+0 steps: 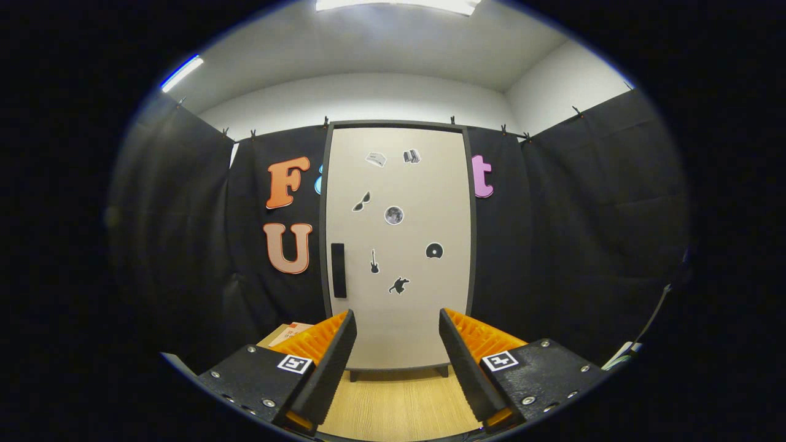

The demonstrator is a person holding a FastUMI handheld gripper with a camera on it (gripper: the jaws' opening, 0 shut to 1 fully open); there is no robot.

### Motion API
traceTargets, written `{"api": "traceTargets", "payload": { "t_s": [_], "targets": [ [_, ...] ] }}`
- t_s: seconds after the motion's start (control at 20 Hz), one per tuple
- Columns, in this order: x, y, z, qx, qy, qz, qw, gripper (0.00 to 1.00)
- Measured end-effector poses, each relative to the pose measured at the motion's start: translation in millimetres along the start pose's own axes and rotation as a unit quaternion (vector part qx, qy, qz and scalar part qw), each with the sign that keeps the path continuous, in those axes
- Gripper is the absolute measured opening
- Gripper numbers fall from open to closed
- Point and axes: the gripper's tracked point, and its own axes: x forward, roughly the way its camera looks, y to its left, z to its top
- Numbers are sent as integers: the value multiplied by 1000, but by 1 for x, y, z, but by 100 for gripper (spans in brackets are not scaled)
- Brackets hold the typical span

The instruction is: Open the shoe cabinet door, grab the shoes and put them into the shoe cabinet, then close the shoe cabinet door.

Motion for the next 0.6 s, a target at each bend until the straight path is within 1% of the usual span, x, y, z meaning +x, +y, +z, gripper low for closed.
{"api": "traceTargets", "payload": {
  "t_s": [0.6],
  "targets": [
    [-8,-4,0,-1,0,-3,1000,87]
  ]
}}
